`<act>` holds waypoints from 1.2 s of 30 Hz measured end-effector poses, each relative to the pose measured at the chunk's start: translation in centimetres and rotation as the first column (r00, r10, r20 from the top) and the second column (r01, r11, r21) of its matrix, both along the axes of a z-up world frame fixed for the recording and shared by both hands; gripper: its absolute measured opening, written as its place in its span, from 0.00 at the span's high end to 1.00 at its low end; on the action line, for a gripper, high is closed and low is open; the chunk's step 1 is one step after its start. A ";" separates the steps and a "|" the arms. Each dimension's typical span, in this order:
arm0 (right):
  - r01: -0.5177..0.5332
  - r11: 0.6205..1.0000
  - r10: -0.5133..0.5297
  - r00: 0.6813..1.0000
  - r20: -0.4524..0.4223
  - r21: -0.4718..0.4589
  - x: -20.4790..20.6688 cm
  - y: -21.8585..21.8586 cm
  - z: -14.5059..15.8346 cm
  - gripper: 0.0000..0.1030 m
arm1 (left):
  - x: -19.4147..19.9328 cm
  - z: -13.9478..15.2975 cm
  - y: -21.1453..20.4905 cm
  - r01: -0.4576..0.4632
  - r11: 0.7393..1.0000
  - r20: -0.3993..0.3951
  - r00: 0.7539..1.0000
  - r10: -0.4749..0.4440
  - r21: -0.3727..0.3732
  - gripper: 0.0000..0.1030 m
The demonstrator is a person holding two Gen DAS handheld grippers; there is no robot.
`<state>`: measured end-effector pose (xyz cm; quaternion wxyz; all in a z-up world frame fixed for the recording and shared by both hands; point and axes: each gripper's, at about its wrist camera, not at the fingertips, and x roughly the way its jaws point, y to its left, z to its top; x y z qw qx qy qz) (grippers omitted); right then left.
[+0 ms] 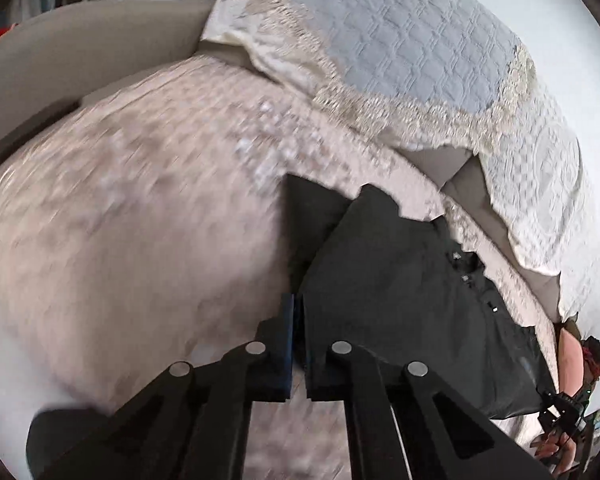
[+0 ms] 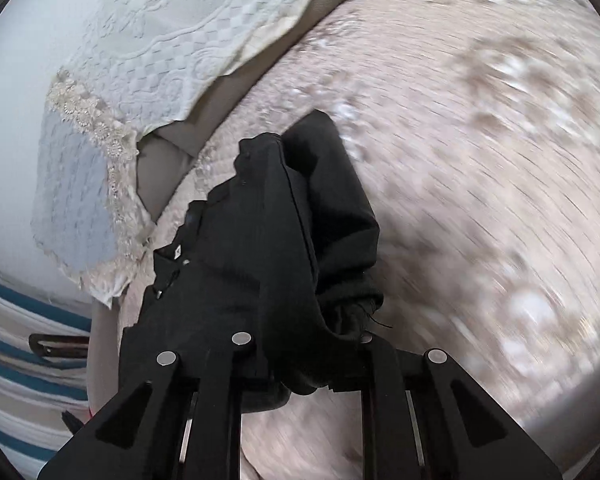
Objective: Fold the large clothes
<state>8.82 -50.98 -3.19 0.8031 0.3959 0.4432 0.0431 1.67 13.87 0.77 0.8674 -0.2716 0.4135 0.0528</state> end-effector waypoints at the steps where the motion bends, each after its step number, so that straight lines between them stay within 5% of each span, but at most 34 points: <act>1: 0.006 1.000 -0.006 1.000 -0.006 -0.003 -0.7 -0.4 -0.1 0.83 | -0.7 -0.3 0.0 0.003 1.000 -0.010 1.000 -0.003 -0.002 0.97; 5: -0.002 1.000 0.000 0.998 -0.056 -0.024 -0.8 -1.0 -0.9 0.72 | -1.3 -1.0 -0.1 0.038 0.999 -0.041 0.998 -0.037 0.015 0.97; 10: -0.010 0.994 0.008 1.000 -0.025 -0.105 -1.2 -0.6 1.1 0.54 | -1.4 1.7 -0.5 0.053 0.996 0.008 0.999 -0.053 0.072 0.96; 15: 0.006 0.959 -0.005 1.000 0.006 -0.285 -2.8 -0.5 3.9 0.50 | -0.9 4.1 -1.4 0.076 0.983 0.026 0.996 -0.082 0.170 0.58; 20: -0.012 0.916 0.059 0.993 0.104 -0.401 -2.2 0.5 7.3 0.44 | 2.4 4.9 -3.8 0.174 0.964 0.033 0.982 -0.184 0.199 0.41; 28: -0.180 0.877 0.236 0.969 0.073 -0.446 7.0 2.5 5.4 0.43 | 12.7 1.0 -6.8 0.277 0.948 -0.088 0.960 -0.266 0.157 0.41; 34: -0.306 0.843 0.311 0.948 -0.064 -0.441 12.9 2.6 1.8 0.43 | 16.6 -2.5 -7.6 0.331 0.935 -0.184 0.934 -0.306 0.129 0.41; 35: -0.330 0.849 0.328 0.941 -0.079 -0.412 13.4 2.7 1.3 0.45 | 16.6 -2.6 -7.6 0.332 0.935 -0.178 0.934 -0.308 0.124 0.46; 36: -0.341 0.855 0.336 0.938 -0.085 -0.391 13.5 2.8 1.1 0.65 | 16.5 -2.5 -7.7 0.344 0.932 -0.166 0.932 -0.323 0.116 0.60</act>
